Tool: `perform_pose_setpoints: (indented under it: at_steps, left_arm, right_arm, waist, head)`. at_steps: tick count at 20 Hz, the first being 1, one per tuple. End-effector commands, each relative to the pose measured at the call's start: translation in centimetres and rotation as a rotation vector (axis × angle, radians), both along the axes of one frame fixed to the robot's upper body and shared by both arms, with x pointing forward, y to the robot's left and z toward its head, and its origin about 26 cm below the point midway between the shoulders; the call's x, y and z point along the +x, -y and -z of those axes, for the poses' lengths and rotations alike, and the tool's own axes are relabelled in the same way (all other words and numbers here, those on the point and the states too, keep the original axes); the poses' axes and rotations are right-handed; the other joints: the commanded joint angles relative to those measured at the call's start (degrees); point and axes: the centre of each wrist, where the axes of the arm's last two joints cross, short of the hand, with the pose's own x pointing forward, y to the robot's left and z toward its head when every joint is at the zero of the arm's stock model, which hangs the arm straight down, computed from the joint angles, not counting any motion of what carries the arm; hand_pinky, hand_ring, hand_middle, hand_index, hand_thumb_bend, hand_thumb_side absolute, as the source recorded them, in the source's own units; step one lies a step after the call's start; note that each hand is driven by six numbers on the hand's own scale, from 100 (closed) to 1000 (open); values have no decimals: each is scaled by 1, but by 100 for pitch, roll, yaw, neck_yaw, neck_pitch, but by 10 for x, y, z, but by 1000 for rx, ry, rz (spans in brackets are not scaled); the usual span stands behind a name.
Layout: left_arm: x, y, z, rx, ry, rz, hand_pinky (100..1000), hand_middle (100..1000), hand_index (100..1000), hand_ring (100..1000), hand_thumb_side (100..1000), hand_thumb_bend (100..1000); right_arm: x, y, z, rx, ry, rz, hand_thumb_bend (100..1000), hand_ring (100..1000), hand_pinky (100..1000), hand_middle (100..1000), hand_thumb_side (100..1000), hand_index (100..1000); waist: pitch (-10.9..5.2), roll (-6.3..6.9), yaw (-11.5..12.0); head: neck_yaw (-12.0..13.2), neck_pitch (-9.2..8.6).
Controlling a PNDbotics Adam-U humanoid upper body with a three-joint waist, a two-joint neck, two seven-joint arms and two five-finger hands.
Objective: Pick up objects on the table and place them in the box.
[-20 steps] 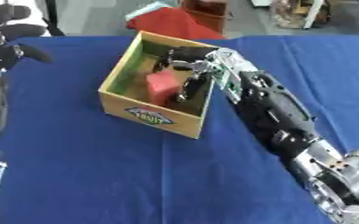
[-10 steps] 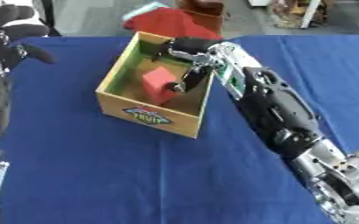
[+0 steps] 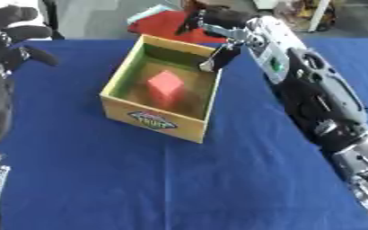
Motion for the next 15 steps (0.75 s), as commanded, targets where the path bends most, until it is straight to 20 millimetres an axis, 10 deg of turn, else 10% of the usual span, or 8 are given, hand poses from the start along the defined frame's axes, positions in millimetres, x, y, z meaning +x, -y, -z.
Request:
perform_pose_setpoints:
  at_steps: [1, 15]
  left_arm:
    - [-2, -3, -6, 15, 27, -4, 570, 772, 853, 756, 863, 100]
    - [-2, -8, -6, 10, 36, -36, 570, 772, 851, 757, 859, 100]
  right_arm:
    - [-12, 13, -32, 12, 75, -13, 276, 832, 855, 785, 100, 874]
    - [-72, 69, -83, 333, 370, -62, 149, 758, 764, 710, 691, 833]
  waist:
    - [-119, 10, -18]
    - [-106, 105, -171]
  head:
    - [44, 30]
    - [157, 100]
